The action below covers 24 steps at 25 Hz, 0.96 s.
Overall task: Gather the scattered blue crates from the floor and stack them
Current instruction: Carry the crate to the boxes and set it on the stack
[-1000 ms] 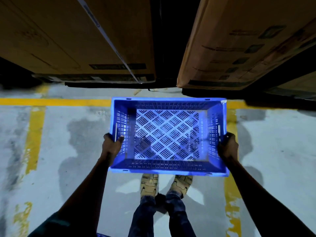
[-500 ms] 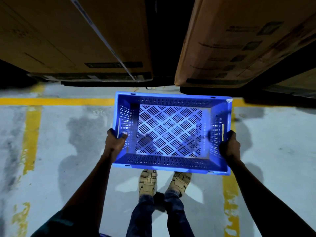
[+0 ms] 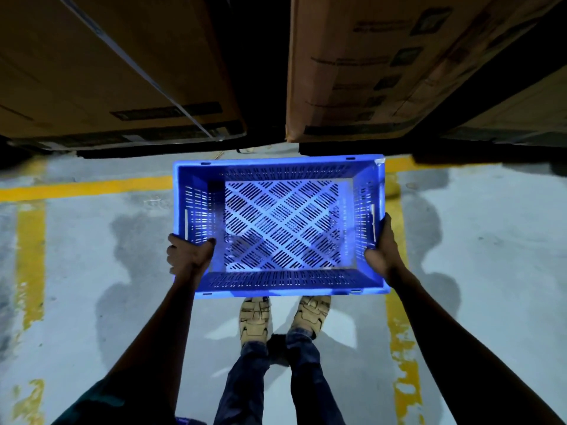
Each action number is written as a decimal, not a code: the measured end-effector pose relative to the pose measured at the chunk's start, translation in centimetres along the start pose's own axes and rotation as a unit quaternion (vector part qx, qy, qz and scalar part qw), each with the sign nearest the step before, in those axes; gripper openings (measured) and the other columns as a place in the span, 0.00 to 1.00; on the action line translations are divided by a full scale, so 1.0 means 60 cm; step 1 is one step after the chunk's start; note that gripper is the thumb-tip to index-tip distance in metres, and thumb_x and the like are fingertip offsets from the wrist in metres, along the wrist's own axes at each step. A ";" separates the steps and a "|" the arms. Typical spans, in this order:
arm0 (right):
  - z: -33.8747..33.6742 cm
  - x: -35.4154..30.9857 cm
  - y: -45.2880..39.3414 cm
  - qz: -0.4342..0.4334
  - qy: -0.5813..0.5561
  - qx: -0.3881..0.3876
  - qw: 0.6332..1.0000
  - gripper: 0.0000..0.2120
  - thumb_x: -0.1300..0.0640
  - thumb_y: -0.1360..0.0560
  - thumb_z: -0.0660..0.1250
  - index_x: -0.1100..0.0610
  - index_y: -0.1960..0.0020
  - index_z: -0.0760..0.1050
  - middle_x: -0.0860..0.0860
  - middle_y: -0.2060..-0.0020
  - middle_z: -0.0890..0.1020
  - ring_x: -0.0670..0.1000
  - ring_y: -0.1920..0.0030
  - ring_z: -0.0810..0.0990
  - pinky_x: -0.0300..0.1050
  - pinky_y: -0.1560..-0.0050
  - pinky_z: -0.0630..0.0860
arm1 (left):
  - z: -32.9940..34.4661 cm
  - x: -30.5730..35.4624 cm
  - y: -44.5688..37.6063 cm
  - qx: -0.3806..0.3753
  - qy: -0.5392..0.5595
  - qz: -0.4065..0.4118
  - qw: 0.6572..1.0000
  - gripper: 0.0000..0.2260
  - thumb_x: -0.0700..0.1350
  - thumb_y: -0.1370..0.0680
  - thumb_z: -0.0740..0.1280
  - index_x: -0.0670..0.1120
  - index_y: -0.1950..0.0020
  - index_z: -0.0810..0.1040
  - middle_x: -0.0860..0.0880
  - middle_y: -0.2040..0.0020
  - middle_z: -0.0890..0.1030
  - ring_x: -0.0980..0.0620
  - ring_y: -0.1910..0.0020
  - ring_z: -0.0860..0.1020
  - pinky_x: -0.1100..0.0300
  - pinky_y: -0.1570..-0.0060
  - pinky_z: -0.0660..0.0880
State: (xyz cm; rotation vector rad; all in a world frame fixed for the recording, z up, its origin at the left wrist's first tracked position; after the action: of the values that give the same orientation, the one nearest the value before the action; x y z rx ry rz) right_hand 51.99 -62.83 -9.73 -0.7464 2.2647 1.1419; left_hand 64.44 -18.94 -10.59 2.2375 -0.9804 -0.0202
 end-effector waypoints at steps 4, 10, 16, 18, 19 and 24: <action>-0.002 0.002 -0.004 -0.001 -0.003 0.010 1.000 0.28 0.70 0.31 0.64 0.66 0.32 0.61 0.52 0.50 0.79 0.53 0.49 0.81 0.42 0.54 0.75 | 0.011 0.020 0.034 0.039 -0.031 -0.003 0.999 0.41 0.51 0.30 0.74 0.40 0.26 0.56 0.33 0.30 0.64 0.30 0.32 0.64 0.36 0.36 0.67; -0.016 -0.019 0.106 0.027 -0.073 0.138 0.987 0.31 0.68 0.28 0.63 0.63 0.26 0.61 0.61 0.31 0.72 0.61 0.32 0.72 0.51 0.32 0.69 | 0.046 0.109 0.143 -0.079 0.029 0.091 0.992 0.30 0.49 0.27 0.73 0.38 0.31 0.68 0.34 0.37 0.75 0.34 0.38 0.75 0.48 0.43 0.74; -0.091 -0.065 0.313 0.041 -0.195 0.230 0.952 0.28 0.65 0.25 0.62 0.57 0.26 0.61 0.56 0.34 0.73 0.52 0.46 0.79 0.32 0.48 0.74 | -0.003 0.252 0.402 -0.223 0.051 0.303 0.925 0.19 0.48 0.23 0.70 0.44 0.33 0.74 0.45 0.41 0.79 0.45 0.47 0.78 0.53 0.45 0.76; -0.133 -0.092 0.402 0.024 -0.211 0.281 0.936 0.28 0.62 0.25 0.62 0.56 0.26 0.62 0.55 0.35 0.75 0.47 0.50 0.80 0.29 0.51 0.73 | -0.047 0.268 0.489 -0.266 0.047 0.373 0.888 0.17 0.46 0.22 0.69 0.45 0.34 0.75 0.45 0.43 0.80 0.45 0.46 0.80 0.52 0.44 0.77; -0.149 -0.106 0.446 0.016 -0.214 0.302 0.929 0.28 0.61 0.25 0.62 0.55 0.27 0.62 0.53 0.36 0.75 0.45 0.51 0.80 0.31 0.52 0.74 | -0.073 0.266 0.523 -0.286 0.043 0.395 0.872 0.16 0.46 0.22 0.69 0.45 0.35 0.75 0.47 0.45 0.80 0.46 0.46 0.80 0.52 0.43 0.77; -0.199 -0.160 0.719 0.037 -0.248 0.372 0.894 0.27 0.62 0.23 0.63 0.52 0.27 0.62 0.50 0.38 0.76 0.53 0.52 0.81 0.42 0.50 0.76 | -0.224 0.210 0.715 -0.360 -0.018 0.538 0.762 0.13 0.44 0.22 0.68 0.45 0.37 0.77 0.49 0.50 0.82 0.52 0.49 0.80 0.56 0.45 0.78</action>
State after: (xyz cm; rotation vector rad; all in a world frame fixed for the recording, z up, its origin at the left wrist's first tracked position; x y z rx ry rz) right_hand 28.37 -48.82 26.88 -0.0456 2.0375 0.3427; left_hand 49.46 -40.01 28.30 0.7742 -1.7712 0.0630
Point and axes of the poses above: each hand's wrist, its own y-axis away from the middle knuckle, its own z-axis out of the palm, x = y × z, the point moved 7 cm from there along -y, towards the middle knuckle
